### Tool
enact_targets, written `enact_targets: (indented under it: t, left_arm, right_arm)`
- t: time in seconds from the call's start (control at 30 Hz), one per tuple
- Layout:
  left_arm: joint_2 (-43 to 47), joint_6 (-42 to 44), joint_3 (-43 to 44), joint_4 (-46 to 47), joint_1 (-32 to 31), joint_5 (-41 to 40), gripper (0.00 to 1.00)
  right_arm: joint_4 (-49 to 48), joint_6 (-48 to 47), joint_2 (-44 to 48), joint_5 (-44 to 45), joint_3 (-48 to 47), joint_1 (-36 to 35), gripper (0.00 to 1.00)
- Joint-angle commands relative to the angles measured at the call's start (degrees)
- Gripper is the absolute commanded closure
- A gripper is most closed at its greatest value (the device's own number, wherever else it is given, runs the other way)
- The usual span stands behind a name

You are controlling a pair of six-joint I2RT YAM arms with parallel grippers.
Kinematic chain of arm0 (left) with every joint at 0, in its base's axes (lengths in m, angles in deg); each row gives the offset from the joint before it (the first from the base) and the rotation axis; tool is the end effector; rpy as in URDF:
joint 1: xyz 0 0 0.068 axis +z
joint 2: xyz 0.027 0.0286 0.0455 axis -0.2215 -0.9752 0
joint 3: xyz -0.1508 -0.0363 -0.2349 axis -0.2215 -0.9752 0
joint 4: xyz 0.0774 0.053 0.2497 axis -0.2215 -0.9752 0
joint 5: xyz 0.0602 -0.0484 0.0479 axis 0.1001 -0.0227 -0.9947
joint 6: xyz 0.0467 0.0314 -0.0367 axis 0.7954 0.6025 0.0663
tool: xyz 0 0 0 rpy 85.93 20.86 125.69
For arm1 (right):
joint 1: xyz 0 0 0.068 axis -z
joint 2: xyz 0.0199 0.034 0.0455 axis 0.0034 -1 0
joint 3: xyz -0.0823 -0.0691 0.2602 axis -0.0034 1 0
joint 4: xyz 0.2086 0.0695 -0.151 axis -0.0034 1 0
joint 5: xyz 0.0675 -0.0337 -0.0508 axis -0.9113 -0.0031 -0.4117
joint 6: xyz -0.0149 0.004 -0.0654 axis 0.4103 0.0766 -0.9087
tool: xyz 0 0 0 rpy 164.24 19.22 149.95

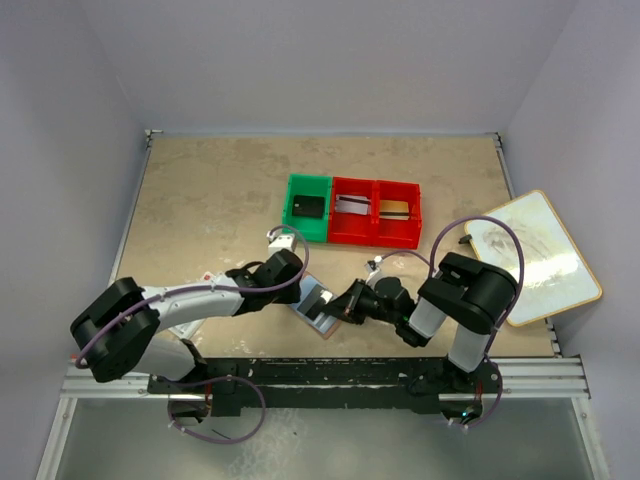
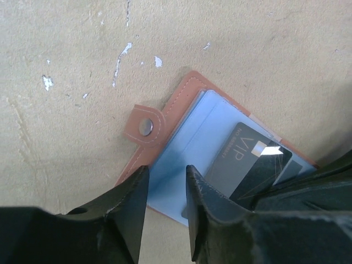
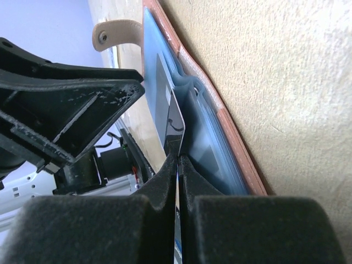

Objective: Take the credit cards out of the card holder

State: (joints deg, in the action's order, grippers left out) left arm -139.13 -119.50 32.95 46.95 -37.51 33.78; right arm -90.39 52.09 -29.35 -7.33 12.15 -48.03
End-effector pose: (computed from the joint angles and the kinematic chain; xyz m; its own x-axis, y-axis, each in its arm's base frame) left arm 0.1829 -0.1971 0.1506 -0.8121 -0.1024 -0.5744 0.0736 0.9587 -0.2748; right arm 0.1606 0.1960 0.0927 -0.8791 0.4663 -0.0992 0.0494 0.2960 0.9539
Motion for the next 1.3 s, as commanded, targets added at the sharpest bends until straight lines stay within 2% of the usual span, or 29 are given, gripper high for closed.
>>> enact_targets:
  t: [0.0, 0.1, 0.2, 0.3, 0.47, 0.63, 0.77, 1.0, 1.27]
  left_arm:
    - [5.14, -0.95, 2.62, -1.05, -0.21, -0.28, 0.67]
    - [7.81, -1.48, 2.75, 2.32, -0.24, 1.83, 0.64]
    - [5.99, -1.30, 2.81, 5.41, -0.24, 4.98, 0.63]
    - [1.25, -1.33, 4.26, 4.43, -0.28, 6.79, 0.69]
    - [-3.17, -4.06, 3.71, 2.34, -0.25, 2.53, 0.76]
    - [-4.19, -3.48, 1.75, 3.00, -0.32, 3.68, 0.81]
    - [-4.20, -3.02, 0.43, 2.12, -0.30, 3.91, 0.84]
    - [-2.94, -3.66, -1.93, 2.73, -0.32, 4.30, 0.87]
    - [-2.81, -3.74, -1.84, 2.71, -0.32, 4.05, 0.87]
  right_arm:
    - [0.34, -0.39, -1.00, 1.84, -1.25, 0.33, 1.00]
    - [2.05, -1.03, -0.37, 2.14, -1.56, 0.42, 0.99]
    - [2.99, -1.83, 0.12, 2.15, -1.37, 0.65, 0.99]
    - [2.78, -2.32, -0.01, 1.66, -1.18, 1.17, 0.98]
    - [1.96, -2.62, -0.24, 1.25, -0.64, 1.46, 0.98]
    - [2.59, -2.44, 0.94, 2.17, 0.02, 1.86, 0.93]
    - [4.60, -3.08, 1.51, 2.32, -1.11, 2.18, 0.83]
    - [5.90, -3.24, 1.44, 2.40, -2.28, 3.14, 0.75]
    - [7.00, -5.28, 0.59, 1.87, -5.85, 3.14, 0.77]
